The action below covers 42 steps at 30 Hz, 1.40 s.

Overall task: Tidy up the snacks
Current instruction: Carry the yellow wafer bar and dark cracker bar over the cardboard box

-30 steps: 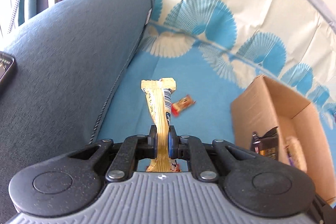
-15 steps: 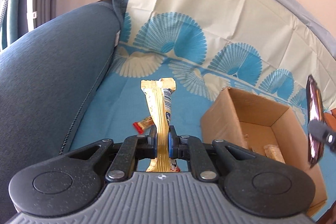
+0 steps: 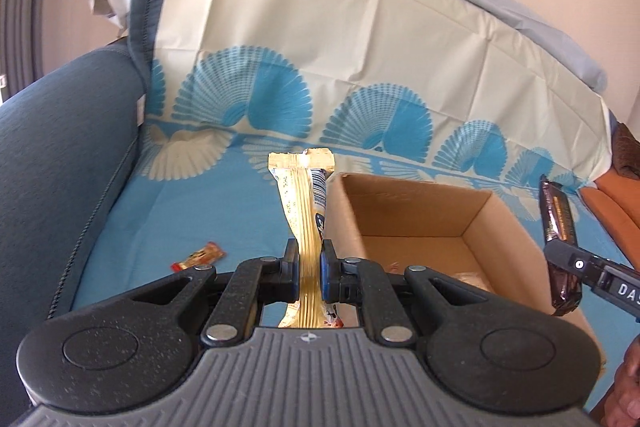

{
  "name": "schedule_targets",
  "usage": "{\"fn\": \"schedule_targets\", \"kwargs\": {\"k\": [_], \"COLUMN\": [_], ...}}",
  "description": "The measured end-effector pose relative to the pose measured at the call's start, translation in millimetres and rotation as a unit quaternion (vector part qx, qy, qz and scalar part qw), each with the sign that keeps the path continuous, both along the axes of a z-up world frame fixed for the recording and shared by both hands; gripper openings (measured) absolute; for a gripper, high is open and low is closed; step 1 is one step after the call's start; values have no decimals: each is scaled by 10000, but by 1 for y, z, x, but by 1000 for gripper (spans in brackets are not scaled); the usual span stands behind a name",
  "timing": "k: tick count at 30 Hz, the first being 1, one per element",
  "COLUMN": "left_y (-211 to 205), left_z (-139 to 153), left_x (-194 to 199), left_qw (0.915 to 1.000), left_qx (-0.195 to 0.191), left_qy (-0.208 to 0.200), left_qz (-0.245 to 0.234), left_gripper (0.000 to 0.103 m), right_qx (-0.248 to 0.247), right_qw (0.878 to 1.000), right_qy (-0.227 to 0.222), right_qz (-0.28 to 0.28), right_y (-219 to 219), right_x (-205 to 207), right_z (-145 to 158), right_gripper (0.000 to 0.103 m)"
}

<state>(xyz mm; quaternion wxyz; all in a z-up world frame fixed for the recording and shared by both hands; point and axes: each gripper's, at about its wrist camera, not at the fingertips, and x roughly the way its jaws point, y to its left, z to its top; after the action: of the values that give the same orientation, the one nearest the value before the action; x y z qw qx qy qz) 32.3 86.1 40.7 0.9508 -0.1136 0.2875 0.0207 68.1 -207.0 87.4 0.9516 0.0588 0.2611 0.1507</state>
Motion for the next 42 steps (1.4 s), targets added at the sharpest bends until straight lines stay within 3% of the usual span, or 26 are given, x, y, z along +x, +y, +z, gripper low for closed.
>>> {"fn": "schedule_targets", "kwargs": {"k": [18, 42], "left_y": [-76, -83], "left_z": [-3, 0], "left_x": [5, -1], "left_qw": [9924, 9882], "left_qx": [136, 170], "left_qy": [-414, -604], "left_qz": [-1155, -1398], "left_gripper": [10, 10], "right_qx": [-122, -165], "right_qw": [9992, 9995], "right_qy": [149, 135], "right_qz": [-351, -253], "right_y": [-35, -31], "right_x": [8, 9], "right_z": [-10, -11], "right_gripper": [41, 41]}}
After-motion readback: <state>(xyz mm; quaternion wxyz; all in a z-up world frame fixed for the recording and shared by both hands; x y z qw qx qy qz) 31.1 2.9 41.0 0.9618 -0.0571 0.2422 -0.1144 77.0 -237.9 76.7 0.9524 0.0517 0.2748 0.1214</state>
